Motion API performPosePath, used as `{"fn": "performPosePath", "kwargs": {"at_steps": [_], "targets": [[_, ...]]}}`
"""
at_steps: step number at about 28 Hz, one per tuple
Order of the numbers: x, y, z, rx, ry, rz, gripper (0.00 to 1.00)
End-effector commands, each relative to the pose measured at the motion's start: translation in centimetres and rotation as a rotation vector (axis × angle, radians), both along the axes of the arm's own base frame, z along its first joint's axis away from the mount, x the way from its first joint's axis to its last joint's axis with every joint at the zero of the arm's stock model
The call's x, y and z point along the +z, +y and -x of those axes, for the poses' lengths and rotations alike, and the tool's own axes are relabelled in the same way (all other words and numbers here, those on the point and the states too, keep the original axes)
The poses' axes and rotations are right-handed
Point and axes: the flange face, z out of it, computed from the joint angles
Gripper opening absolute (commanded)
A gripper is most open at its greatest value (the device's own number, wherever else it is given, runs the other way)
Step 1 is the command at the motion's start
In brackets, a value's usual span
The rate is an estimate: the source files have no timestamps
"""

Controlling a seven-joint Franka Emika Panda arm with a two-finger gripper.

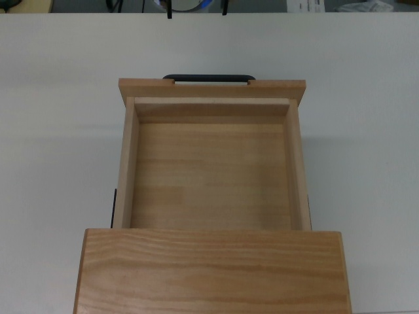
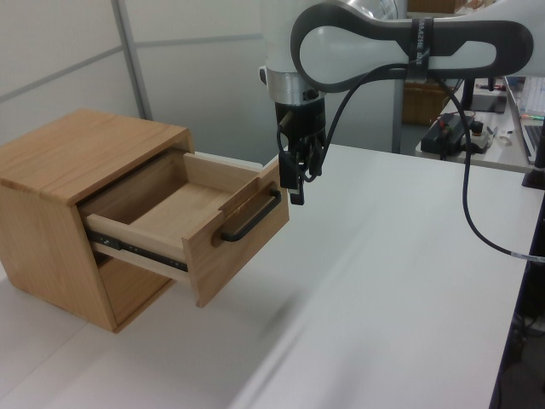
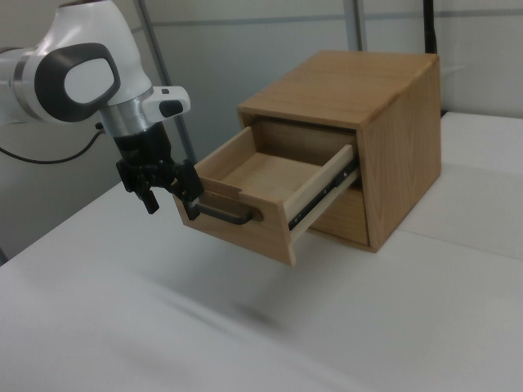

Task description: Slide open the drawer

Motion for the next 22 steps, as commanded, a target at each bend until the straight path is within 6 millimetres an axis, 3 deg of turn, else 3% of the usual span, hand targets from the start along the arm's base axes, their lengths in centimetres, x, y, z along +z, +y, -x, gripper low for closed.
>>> {"fn": "performPosePath", "kwargs": {"at_steps": [1, 22], "targets": [[0.37, -0.63, -0.26, 0.009, 0.018, 0.013, 1.0], [0.59, -1.26, -0.25, -0.01, 0.015, 0.009, 1.0]]}}
